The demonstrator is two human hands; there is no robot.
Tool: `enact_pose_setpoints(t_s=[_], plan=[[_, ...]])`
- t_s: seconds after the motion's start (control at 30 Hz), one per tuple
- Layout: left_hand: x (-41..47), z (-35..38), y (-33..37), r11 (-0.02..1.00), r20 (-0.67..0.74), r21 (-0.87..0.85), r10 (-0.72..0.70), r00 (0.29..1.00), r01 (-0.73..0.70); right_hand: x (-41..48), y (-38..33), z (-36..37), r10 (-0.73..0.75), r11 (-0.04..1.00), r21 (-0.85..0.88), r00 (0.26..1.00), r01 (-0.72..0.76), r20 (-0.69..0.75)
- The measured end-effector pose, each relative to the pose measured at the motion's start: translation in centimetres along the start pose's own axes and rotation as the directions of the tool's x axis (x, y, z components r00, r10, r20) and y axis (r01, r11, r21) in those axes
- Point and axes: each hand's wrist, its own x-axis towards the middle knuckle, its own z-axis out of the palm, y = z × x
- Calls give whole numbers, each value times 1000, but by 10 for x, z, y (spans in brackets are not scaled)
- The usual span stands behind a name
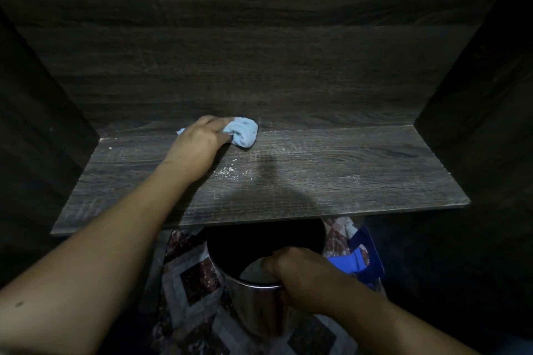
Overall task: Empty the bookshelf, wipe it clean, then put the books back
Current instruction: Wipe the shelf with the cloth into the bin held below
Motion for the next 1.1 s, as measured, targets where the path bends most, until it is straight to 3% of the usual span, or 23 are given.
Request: enact_pose_setpoints(t_s=[0.2, 0.5, 0.57, 0.63, 0.7, 0.87, 0.97, 1.03, 1.1], plan=[[6, -16, 7, 932, 212, -243, -218, 953, 268, -1, -1, 6, -28, 1000, -5, 999, 27, -19], [-13, -57, 30, 871, 489, -341, -158, 858, 354, -10, -16, -2, -38, 993, -109, 998, 33, -45], [-23, -61, 30, 865, 401, -372, -179, 898, 338, -13, -20, -5, -43, 991, -126, 997, 35, -62], [-31, -65, 23, 841, 230, -391, -304, 925, 374, -15, -21, -8, -40, 992, -125, 996, 30, -77], [-38, -72, 15, 797, 143, -361, -465, 874, 483, -18, -21, -11, -29, 992, -123, 996, 19, -79], [-61, -70, 6, 697, 240, -91, -677, 695, 711, -23, -22, -16, -30, 990, -138, 995, 17, -93], [-71, -62, 1, 633, 310, -63, -722, 618, 772, -25, -22, -16, -29, 989, -147, 995, 15, -96], [-72, -57, 1, 622, 325, -64, -726, 606, 780, -26, -21, -16, -20, 990, -141, 995, 5, -101], [-69, -51, 7, 653, 309, -89, -700, 644, 752, -29, -19, -15, -6, 991, -137, 995, -7, -96]])
